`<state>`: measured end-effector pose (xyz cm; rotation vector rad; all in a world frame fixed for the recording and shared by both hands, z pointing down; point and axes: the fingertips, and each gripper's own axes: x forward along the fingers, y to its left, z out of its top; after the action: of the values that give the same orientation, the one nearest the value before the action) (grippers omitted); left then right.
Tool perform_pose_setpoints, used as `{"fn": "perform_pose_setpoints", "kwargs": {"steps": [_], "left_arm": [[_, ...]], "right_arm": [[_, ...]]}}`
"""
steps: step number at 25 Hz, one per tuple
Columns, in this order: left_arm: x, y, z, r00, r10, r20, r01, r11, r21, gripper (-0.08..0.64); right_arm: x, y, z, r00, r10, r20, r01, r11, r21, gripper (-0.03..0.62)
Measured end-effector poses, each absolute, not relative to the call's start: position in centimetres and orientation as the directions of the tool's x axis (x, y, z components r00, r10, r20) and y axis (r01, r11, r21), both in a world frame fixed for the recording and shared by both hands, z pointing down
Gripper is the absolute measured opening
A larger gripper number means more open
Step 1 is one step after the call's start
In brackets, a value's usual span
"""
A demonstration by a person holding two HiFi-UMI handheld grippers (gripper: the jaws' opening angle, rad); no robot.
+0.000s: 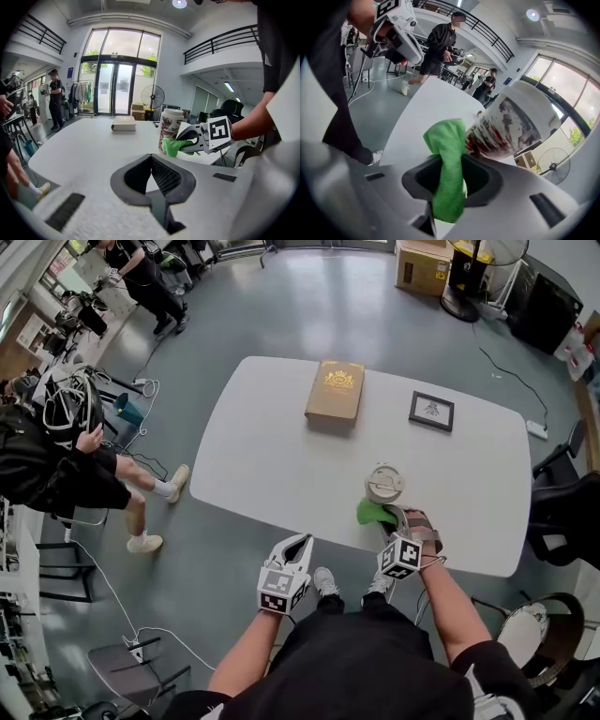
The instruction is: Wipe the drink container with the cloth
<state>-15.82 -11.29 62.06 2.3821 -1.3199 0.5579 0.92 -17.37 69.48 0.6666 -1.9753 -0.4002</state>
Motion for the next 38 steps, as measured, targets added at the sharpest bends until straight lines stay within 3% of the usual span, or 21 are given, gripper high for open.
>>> {"fn": "perform_pose_setpoints", "kwargs": {"steps": [10,18,22,28,33,38], "left_arm": [[-15.3,-11.1,62.1,0.476,-0.719,0.506,-0.863,-0.492,0.113,0.012],[-14.8,-10.6,62.2,0.483,-0.715,0.506,-0.859,-0.498,0.116,0.012],[-14.4,-10.7,61.9,0.492,-0.711,0.502,-0.852,-0.511,0.112,0.012],[-12.4,-11.5,60.9,0.531,-0.700,0.477,-0.830,-0.544,0.126,0.012],[-12.0,-12.4,59.3,0.543,-0.719,0.434,-0.832,-0.532,0.159,0.012],[-11.6,-12.7,58.7,0.537,-0.734,0.416,-0.832,-0.542,0.119,0.012]], "right_arm": [[1.2,-16.9,73.4,-0.337,-0.493,0.802,-0.275,0.867,0.416,0.123],[0.1,-15.5,71.1,-0.427,-0.501,0.753,-0.293,0.864,0.408,0.121],[-1.1,-14.0,66.5,-0.554,-0.517,0.653,-0.413,0.851,0.323,0.121],[-0.2,-13.6,58.7,-0.689,-0.601,0.404,-0.642,0.765,0.042,0.122],[2.0,-14.3,52.8,-0.692,-0.687,0.223,-0.721,0.678,-0.147,0.123],[6.2,-16.2,49.4,-0.613,-0.786,0.081,-0.724,0.517,-0.456,0.120]]}}
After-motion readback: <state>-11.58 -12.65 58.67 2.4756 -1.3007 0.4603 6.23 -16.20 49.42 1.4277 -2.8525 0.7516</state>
